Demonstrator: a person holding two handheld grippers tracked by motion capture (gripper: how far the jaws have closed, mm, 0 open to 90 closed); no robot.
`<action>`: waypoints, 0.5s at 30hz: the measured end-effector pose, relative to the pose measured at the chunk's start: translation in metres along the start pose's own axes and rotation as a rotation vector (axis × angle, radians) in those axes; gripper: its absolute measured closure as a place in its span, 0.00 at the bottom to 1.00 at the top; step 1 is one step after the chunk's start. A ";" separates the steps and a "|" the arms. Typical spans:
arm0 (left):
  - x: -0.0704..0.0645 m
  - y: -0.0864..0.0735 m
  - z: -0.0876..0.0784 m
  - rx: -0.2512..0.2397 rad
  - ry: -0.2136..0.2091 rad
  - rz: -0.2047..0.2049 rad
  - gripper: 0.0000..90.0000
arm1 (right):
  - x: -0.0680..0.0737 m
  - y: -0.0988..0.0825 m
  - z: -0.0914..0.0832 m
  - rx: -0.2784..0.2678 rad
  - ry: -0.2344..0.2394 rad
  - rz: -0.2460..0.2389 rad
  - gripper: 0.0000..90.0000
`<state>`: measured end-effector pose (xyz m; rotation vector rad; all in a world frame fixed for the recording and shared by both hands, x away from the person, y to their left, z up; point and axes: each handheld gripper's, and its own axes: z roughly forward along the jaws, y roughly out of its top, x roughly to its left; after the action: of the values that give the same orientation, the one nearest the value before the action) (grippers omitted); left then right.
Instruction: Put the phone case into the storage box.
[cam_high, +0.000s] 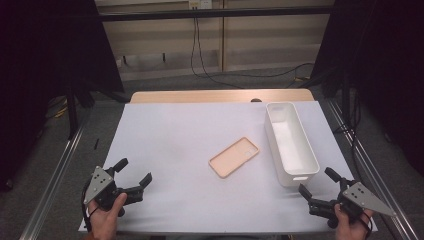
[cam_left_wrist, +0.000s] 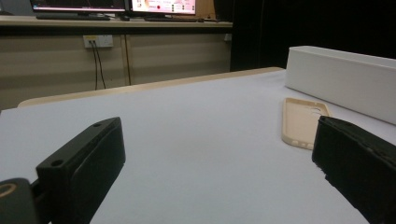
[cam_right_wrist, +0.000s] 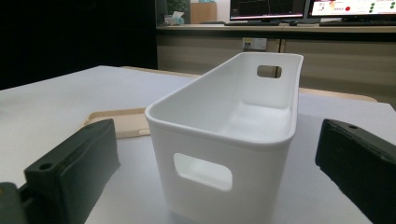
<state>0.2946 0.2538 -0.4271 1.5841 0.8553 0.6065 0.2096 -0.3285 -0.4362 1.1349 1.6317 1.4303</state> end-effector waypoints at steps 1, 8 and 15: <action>0.000 0.000 0.000 0.003 0.001 0.003 0.03 | 0.000 0.000 0.000 0.000 0.000 0.000 0.00; 0.000 0.000 0.001 0.002 0.007 -0.004 0.03 | 0.000 0.000 0.000 0.000 0.004 0.005 0.00; -0.002 0.001 0.004 0.008 -0.002 0.005 0.03 | -0.001 -0.001 0.000 -0.001 0.006 0.008 0.00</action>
<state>0.2969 0.2498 -0.4270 1.5941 0.8538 0.6061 0.2097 -0.3299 -0.4372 1.1388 1.6317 1.4406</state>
